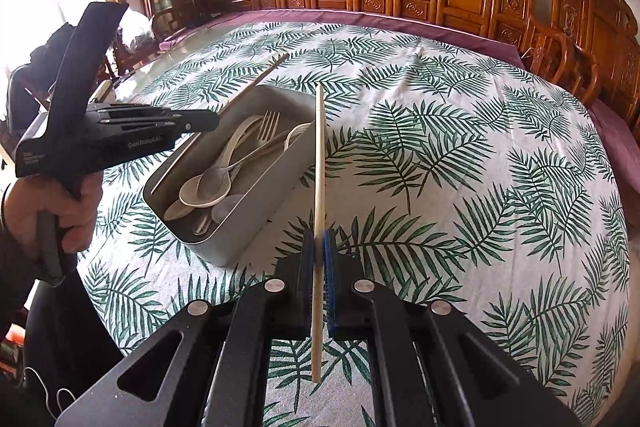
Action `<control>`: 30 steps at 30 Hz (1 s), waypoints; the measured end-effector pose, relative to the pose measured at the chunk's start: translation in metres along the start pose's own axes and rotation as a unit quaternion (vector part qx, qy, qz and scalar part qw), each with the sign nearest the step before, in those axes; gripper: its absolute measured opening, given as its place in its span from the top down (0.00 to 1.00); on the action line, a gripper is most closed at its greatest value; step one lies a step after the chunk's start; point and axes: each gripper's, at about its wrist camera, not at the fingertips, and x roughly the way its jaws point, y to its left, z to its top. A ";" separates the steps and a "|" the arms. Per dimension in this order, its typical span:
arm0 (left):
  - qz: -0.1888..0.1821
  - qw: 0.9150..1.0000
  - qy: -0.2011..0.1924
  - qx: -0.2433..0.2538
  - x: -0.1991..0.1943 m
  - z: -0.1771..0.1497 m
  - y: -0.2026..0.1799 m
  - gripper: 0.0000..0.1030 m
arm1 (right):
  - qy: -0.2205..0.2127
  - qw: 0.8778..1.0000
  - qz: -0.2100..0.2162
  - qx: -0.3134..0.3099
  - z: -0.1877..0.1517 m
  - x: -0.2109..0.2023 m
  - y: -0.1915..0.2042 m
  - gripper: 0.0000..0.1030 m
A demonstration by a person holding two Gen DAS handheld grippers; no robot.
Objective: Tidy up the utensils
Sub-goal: 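Lower the chopstick into the grey tray while the left tool brings the other chopstick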
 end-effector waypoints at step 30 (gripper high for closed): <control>0.012 0.999 -0.035 -0.010 -0.076 -0.023 0.042 0.94 | -0.001 1.000 0.026 -0.004 0.038 0.023 0.057 0.94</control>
